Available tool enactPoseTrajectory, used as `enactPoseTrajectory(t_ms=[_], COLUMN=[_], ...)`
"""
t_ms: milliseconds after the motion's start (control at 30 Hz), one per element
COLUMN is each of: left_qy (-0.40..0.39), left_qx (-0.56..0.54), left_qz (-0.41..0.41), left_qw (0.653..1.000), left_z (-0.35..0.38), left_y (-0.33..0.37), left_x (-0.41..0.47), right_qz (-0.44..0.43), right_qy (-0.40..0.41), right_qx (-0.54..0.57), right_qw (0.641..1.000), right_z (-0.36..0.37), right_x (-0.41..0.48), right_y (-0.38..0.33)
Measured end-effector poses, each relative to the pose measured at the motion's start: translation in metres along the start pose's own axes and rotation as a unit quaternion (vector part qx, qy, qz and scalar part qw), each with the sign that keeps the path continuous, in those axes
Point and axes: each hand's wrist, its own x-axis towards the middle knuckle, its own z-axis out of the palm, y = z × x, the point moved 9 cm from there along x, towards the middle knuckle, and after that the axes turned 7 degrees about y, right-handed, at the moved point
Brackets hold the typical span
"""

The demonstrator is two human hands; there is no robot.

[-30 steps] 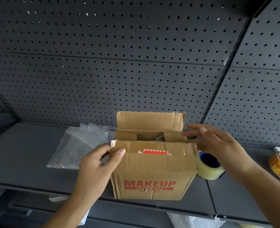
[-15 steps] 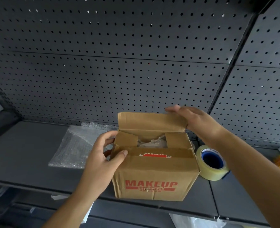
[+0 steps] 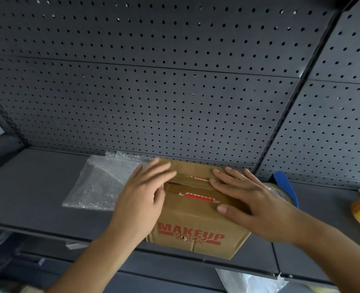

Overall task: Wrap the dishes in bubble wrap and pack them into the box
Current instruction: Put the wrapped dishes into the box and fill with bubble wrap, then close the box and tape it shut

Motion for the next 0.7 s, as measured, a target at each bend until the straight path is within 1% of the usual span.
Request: enactPoseTrajectory(t_ms=[100,167,333,400,433,500,567,600,633,700], left_qy=[-0.008,-0.026,-0.094,-0.101,-0.102,-0.103,-0.105,-0.107,-0.11,-0.112], left_qx=[0.074,0.095,0.168,0.176,0.176,0.178,0.178,0.181,0.183,0.185], left_qz=[0.047,0.063,0.055,0.059,0.06,0.06,0.057,0.057,0.057,0.064], left_qw=[0.996,0.993,0.98,0.977,0.977,0.977,0.977,0.976,0.975,0.974], left_z=[0.001,0.004,0.014,0.015,0.015,0.013,0.014,0.015,0.015,0.016], left_y=[0.013,0.024,0.033,0.031,0.031,0.031,0.03,0.03,0.03,0.031], left_x=[-0.003,-0.009,-0.018,-0.018,-0.017,-0.017,-0.018,-0.019,-0.019,-0.019], right_qz=[0.004,0.004,-0.001,0.008,0.03,0.111,0.228,0.292,0.353,0.449], right_qy=[0.009,0.011,0.054,0.077,0.099,0.18,0.258,0.267,0.258,0.216], right_qx=[-0.006,-0.002,0.037,0.074,0.109,0.174,0.172,0.152,0.135,0.137], right_qw=[1.0,1.0,0.998,0.994,0.989,0.962,0.923,0.906,0.889,0.856], right_z=[0.002,0.002,-0.003,-0.01,-0.019,-0.041,-0.056,-0.055,-0.05,-0.024], right_x=[-0.001,-0.001,-0.001,-0.004,-0.008,-0.022,-0.043,-0.054,-0.065,-0.084], right_y=[-0.001,-0.002,-0.006,-0.006,-0.001,0.029,0.083,0.112,0.137,0.181])
